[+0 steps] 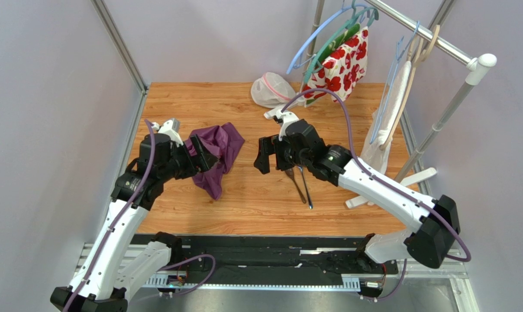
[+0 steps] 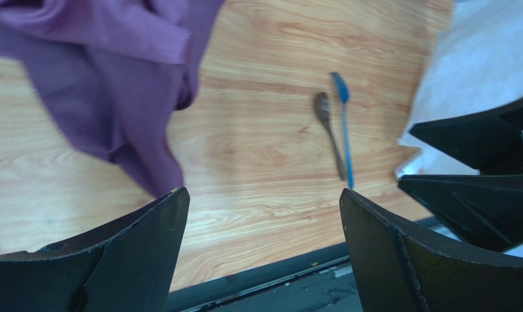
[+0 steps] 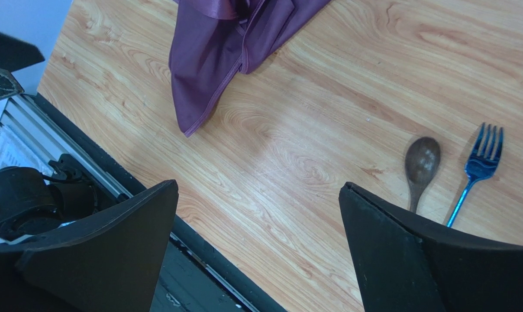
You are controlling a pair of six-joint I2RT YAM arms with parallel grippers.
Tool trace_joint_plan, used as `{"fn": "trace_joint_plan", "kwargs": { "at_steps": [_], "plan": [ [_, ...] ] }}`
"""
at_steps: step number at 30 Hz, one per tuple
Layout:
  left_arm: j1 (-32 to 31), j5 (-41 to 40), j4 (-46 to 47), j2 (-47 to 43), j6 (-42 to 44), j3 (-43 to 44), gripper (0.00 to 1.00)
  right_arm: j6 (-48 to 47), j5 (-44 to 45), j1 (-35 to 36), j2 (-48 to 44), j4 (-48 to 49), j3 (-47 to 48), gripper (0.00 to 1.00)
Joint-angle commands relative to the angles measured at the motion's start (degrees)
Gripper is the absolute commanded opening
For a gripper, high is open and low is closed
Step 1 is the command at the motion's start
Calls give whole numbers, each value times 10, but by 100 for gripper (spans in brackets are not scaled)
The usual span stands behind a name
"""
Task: Fold the napkin into a case and place the utensils inside
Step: Pick up the crumpled napkin from the center of the board.
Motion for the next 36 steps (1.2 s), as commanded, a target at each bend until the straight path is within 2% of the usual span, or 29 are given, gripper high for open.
{"fn": "trace_joint_plan", "kwargs": {
  "at_steps": [1, 2, 4, 5, 9, 13, 17, 19, 20, 23, 25, 28, 32, 36],
  "plan": [
    [5, -169, -103, -4, -32, 34, 93, 27, -89, -44, 77, 21, 78, 100],
    [5, -185, -122, 4, -42, 35, 93, 28, -109, -50, 134, 15, 103, 100],
    [5, -200, -130, 20, -51, 35, 91, 12, -145, -51, 188, -9, 163, 98],
    [5, -200, -139, 41, -62, 34, 87, 5, -148, -50, 211, -18, 219, 97],
    [5, -244, -165, 93, -107, 31, 82, -11, -136, -50, 317, -12, 299, 97],
    [6, -246, -83, 122, -118, -16, 82, -44, -101, -49, 397, -23, 367, 93],
    [25, -170, 3, 180, -76, -8, 74, -47, -110, -49, 445, -12, 385, 90],
    [59, -107, 64, 195, -88, -13, 74, -43, -98, -55, 462, -6, 389, 89],
    [73, -49, 87, 209, -96, -19, 74, -36, -93, -58, 472, 2, 390, 89],
    [112, -4, 148, 226, -137, -41, 74, -22, -120, -79, 517, 21, 425, 82],
    [121, 15, 223, 227, -146, -67, 77, -25, -124, -80, 541, 30, 461, 78],
    [123, 33, 267, 249, -159, -69, 82, -15, -130, -81, 581, 47, 491, 74],
    [124, 46, 276, 317, -161, -46, 85, 15, -138, -86, 624, 82, 541, 75],
    [124, 35, 287, 343, -158, -39, 84, 31, -177, -84, 666, 95, 589, 76]
  ]
}}
